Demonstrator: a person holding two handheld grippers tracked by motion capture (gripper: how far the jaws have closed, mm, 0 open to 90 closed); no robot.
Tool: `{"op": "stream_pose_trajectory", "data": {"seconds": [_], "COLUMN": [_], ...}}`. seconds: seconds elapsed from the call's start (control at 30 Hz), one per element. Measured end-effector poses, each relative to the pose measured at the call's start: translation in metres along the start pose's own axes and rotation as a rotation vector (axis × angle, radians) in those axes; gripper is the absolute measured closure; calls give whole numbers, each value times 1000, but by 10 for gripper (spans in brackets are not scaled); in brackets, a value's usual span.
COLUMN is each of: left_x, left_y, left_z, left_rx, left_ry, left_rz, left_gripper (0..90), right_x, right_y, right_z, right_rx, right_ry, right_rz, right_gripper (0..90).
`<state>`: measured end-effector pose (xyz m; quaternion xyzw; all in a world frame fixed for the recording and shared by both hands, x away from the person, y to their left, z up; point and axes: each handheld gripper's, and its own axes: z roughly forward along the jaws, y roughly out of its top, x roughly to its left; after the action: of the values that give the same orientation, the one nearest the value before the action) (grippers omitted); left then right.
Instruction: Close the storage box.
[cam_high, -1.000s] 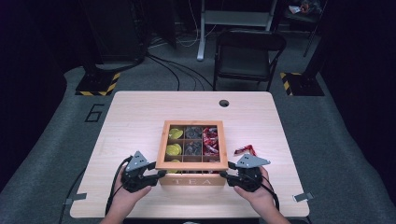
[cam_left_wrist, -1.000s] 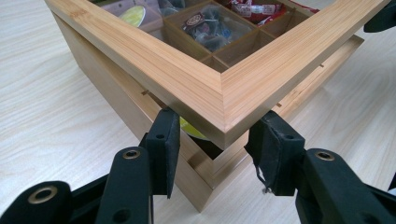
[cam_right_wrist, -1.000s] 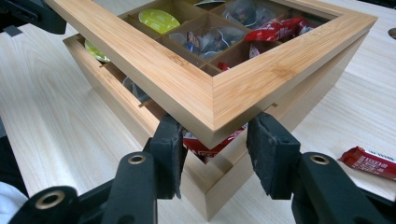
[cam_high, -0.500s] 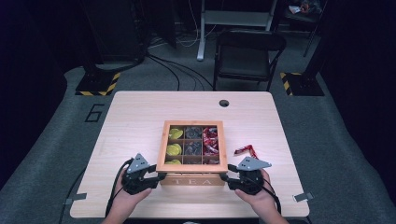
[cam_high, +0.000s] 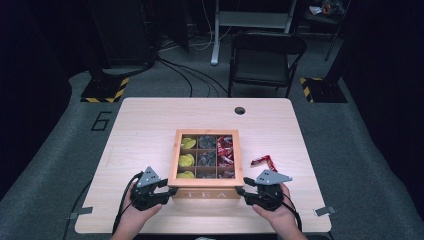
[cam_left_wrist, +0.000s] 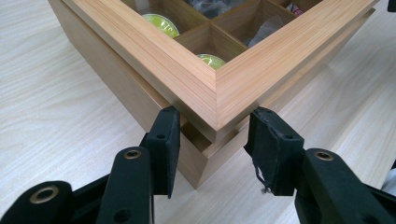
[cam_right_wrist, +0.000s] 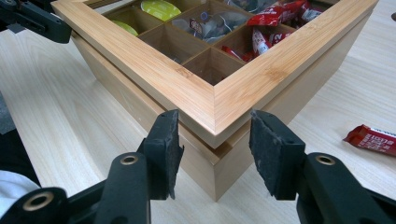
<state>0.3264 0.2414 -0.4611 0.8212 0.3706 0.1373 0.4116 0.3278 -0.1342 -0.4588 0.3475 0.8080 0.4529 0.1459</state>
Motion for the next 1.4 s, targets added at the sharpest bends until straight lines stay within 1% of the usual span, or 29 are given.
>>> {"op": "stream_pose_trajectory", "data": {"seconds": [0.1, 0.13, 0.2, 0.27, 0.3, 0.33, 0.37, 0.4, 0.43, 0.47, 0.5, 0.53, 0.57, 0.6, 0.63, 0.7, 0.73, 0.87, 0.9, 1.0, 1.03, 1.07, 1.1, 1.17, 1.2, 1.27, 1.33, 1.37, 1.4], "left_x": [-1, -2, -1, -1, -2, -1, -1, 0, 1, 0, 1, 1, 1, 2, 2, 5, 5, 7, 8, 11, 13, 13, 15, 17, 18, 21, 24, 25, 26], "left_y": [-1, -1, -1, -2, -2, -3, -3, -3, -3, -3, -2, -1, -1, -1, -1, -1, -1, 0, 0, 0, 1, 1, 1, 1, 1, 1, 0, 0, 0], "left_z": [1, 1, 0, -1, -2, -3, -3, -3, -4, -6, -9, -11, -11, -14, -14, -13, -11, -10, -11, -12, -13, -14, -15, -17, -17, -17, -17, -16, -16], "left_rx": [0, -1, 1, 0, -3, -3, -4, -2, -9, -27, -52, -63, -63, -70, -72, -62, -61, -52, -59, -66, -73, -81, -72, -77, -84, -77, -70, -76, -75], "left_ry": [5, 10, 9, 4, 3, -3, -5, -2, -1, -1, -5, -6, -6, 1, 3, 6, 7, 5, 9, 7, 11, 27, 20, 24, 33, 33, 45, 52, 57], "left_rz": [-9, -10, -2, -7, -18, -18, -32, -30, -27, -32, -31, -28, -28, -30, -38, -36, -45, -45, -50, -67, -66, -65, -67, -74, -76, -88, -81, -89, -87], "left_gripper": [544, 544, 544, 542, 539, 541, 542, 539, 531, 532, 561, 559, 559, 558, 556, 552, 549, 534, 529, 513, 507, 508, 508, 507, 507, 508, 507, 507, 507], "right_x": [0, -1, 0, 0, 0, 0, -1, 0, 0, -1, -1, -3, -3, -4, -4, -4, -4, -5, -5, -9, -10, -12, -14, -17, -19, -22, -24, -26, -27], "right_y": [-1, -1, -2, -2, -1, -2, -2, -2, -2, -3, -3, -2, -1, -1, -2, -2, -3, 0, 0, 2, 2, 2, 2, 2, 2, 1, 0, 0, -1], "right_z": [1, 1, 2, 2, 2, 2, 2, 2, 2, 1, 0, 1, 0, 0, 0, 0, 0, -2, -3, -5, -6, -7, -7, -8, -8, -9, -9, -9, -8], "right_rx": [6, 8, 9, 8, 9, 8, 8, 7, 8, -5, -20, -28, -26, -23, -21, -14, -15, -26, -31, -42, -45, -42, -43, -43, -45, -39, -39, -34, -33], "right_ry": [2, 3, 4, 2, 2, 3, 3, 5, 6, 5, 6, 3, 10, 11, 6, 9, 7, 0, 0, -6, -10, -14, -18, -29, -37, -51, -66, -70, -77], "right_rz": [3, -8, 4, -5, -5, -4, -5, 1, 7, 6, 12, 15, 25, 22, 20, 26, 29, 23, 38, 35, 39, 44, 45, 59, 61, 58, 64, 59, 62], "right_gripper": [518, 518, 518, 519, 518, 518, 518, 518, 526, 599, 588, 588, 587, 576, 574, 568, 564, 539, 538, 533, 529, 525, 519, 514, 512, 510, 509, 508, 508]}}
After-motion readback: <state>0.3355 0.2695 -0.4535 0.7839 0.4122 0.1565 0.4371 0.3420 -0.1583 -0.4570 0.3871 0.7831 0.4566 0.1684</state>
